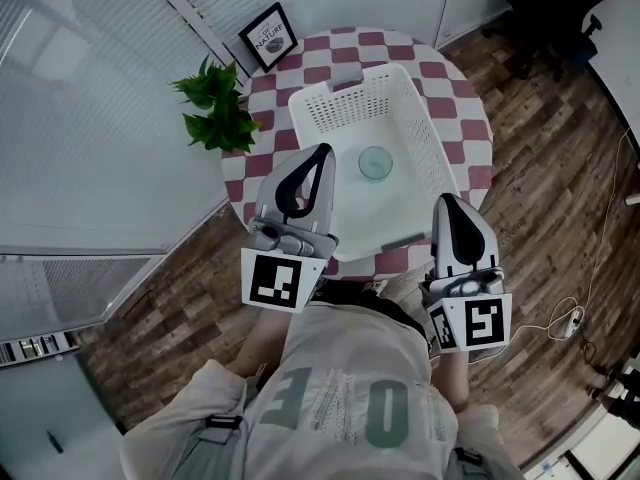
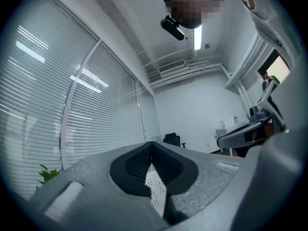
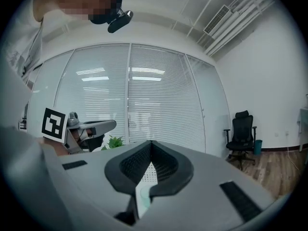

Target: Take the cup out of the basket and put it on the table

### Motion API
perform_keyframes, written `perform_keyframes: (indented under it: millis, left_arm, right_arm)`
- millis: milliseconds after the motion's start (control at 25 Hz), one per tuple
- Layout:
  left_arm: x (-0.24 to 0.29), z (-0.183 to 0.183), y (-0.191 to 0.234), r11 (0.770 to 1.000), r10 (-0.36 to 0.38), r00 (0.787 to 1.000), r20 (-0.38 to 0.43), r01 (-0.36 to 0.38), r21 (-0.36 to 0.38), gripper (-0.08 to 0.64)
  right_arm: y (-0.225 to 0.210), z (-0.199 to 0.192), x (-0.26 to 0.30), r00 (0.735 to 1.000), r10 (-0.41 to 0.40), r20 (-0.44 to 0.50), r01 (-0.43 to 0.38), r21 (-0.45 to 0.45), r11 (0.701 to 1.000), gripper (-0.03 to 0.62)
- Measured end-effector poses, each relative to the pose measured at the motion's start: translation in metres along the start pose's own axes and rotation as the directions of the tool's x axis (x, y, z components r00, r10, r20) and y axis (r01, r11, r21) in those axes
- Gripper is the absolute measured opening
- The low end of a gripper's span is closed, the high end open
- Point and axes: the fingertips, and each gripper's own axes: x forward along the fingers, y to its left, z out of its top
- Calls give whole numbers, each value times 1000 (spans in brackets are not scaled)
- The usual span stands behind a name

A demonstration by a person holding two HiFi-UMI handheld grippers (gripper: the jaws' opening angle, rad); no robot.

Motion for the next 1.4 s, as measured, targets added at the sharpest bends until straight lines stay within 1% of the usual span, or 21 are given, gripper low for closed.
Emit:
perform_keyframes:
  millis: [80, 280, 360, 440, 480, 520, 560, 600, 640, 720, 760, 800, 840, 880, 920, 1080, 1160, 1240, 1320, 1360, 1400]
  left_arm:
    - [10, 0, 3, 1000, -7, 1000, 2, 7, -5, 6]
    - [32, 0, 7, 998, -66, 998, -16, 66, -9, 6]
    - [42, -3, 7, 995, -99, 994, -39, 99, -7, 6]
    - [54, -6, 4, 989, -147, 987, -67, 147, -12, 6]
    - [60, -7, 2, 984, -180, 981, -79, 179, -18, 8]
    - [67, -10, -1, 976, -216, 972, -91, 214, -29, 54]
    - [73, -13, -3, 968, -251, 962, -106, 247, -50, 134]
    - [79, -18, -5, 958, -284, 950, -127, 276, -73, 196]
    - [86, -25, -7, 949, -312, 937, -155, 301, -91, 238]
    - [98, -42, -11, 934, -358, 904, -234, 345, -95, 270]
    - [104, -53, -14, 924, -381, 882, -277, 370, -95, 272]
    - [109, -63, -18, 913, -407, 856, -319, 396, -100, 272]
    - [113, -75, -22, 899, -435, 826, -360, 424, -112, 272]
    - [116, -87, -26, 883, -462, 789, -404, 453, -124, 272]
    - [119, -101, -31, 866, -486, 747, -453, 482, -134, 272]
    - [126, -160, -48, 799, -536, 559, -633, 578, -166, 272]
    - [126, -189, -55, 766, -542, 456, -706, 613, -192, 272]
    - [125, -216, -62, 734, -537, 358, -764, 645, -214, 272]
    - [121, -241, -68, 704, -524, 268, -808, 670, -234, 272]
    - [118, -252, -70, 691, -515, 228, -826, 681, -243, 272]
    - [115, -262, -72, 680, -504, 194, -841, 690, -249, 272]
  right_arm:
    - [-2, 2, 6, 1000, 5, -3, -5, -6, 1000, 8]
    - [-3, 5, 21, 1000, 3, 2, -3, -8, 1000, 8]
    - [-6, 6, 26, 1000, -2, 9, 2, -4, 1000, 8]
    - [-8, 8, 32, 1000, -2, 17, 2, 6, 1000, 8]
    - [-9, 8, 35, 1000, -1, 20, 1, 12, 1000, 8]
    - [-9, 8, 37, 1000, 0, 22, 0, 18, 1000, 8]
    - [-9, 8, 39, 1000, 1, 24, -2, 23, 1000, 8]
    - [-8, 8, 40, 1000, 3, 26, -3, 29, 1000, 8]
    - [-8, 7, 42, 1000, 5, 27, -6, 35, 999, 9]
    - [-8, 5, 44, 1000, 10, 26, -11, 51, 999, 8]
    - [-8, 4, 45, 1000, 12, 24, -13, 61, 998, 8]
    - [-9, 2, 46, 1000, 13, 23, -15, 70, 997, 9]
    - [-9, 0, 47, 1000, 13, 21, -15, 79, 997, 9]
    - [-9, -1, 48, 1000, 12, 18, -13, 85, 996, 9]
    - [-9, -3, 49, 1000, 11, 15, -12, 90, 996, 8]
    - [-8, -6, 51, 1000, 13, 5, -14, 104, 994, 8]
    - [-8, -8, 50, 1000, 13, -2, -12, 108, 994, 8]
    - [-9, -10, 49, 1000, 8, -11, -6, 113, 994, 9]
    - [-10, -12, 48, 1000, 1, -20, 1, 119, 993, 9]
    - [-10, -13, 48, 1000, -2, -24, 4, 121, 993, 9]
    - [-10, -14, 47, 1000, -4, -29, 7, 123, 992, 9]
